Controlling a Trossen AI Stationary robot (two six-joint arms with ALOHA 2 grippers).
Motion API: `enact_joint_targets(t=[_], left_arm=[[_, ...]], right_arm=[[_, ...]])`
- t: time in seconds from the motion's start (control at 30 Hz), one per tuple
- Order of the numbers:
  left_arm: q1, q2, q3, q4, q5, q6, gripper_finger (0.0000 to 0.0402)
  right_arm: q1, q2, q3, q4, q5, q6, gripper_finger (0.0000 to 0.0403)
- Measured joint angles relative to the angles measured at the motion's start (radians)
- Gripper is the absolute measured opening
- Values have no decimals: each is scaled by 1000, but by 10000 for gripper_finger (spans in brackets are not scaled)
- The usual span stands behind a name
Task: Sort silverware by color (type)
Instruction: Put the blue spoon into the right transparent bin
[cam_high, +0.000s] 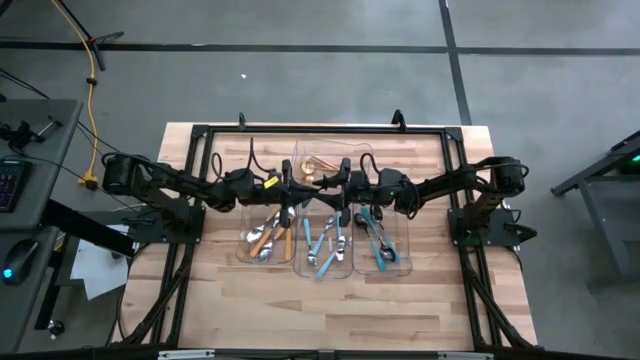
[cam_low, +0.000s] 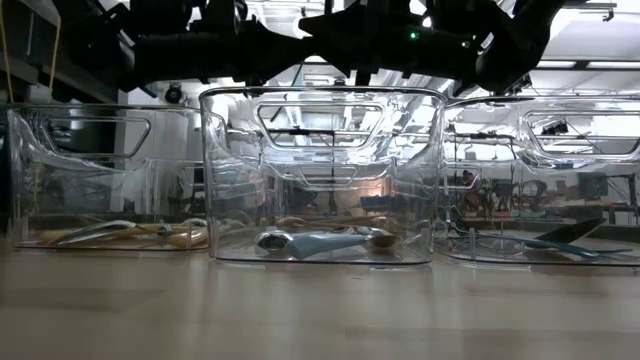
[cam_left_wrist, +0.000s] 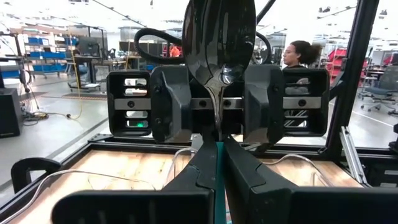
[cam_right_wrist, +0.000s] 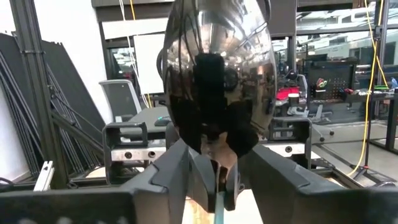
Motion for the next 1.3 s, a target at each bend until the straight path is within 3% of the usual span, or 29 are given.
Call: enact_joint_targets(t=[0.1, 0.3, 0.8, 1.1, 1.3], left_arm=[[0, 0, 0, 0, 0, 0, 0], [0, 0, 0, 0, 0, 3, 0], [0, 0, 0, -7, 2, 2, 9], [-2, -22, -28, -10, 2, -2, 100], [13, -157, -102, -5, 3, 6, 150]], right_arm=[[0, 0, 0, 0, 0, 8, 111], [0, 0, 0, 0, -1, 1, 10], [0, 0, 0, -8, -1, -10, 5], [0, -16, 0, -51, -1, -29, 3], [0, -93, -2, -182, 1, -84, 2]])
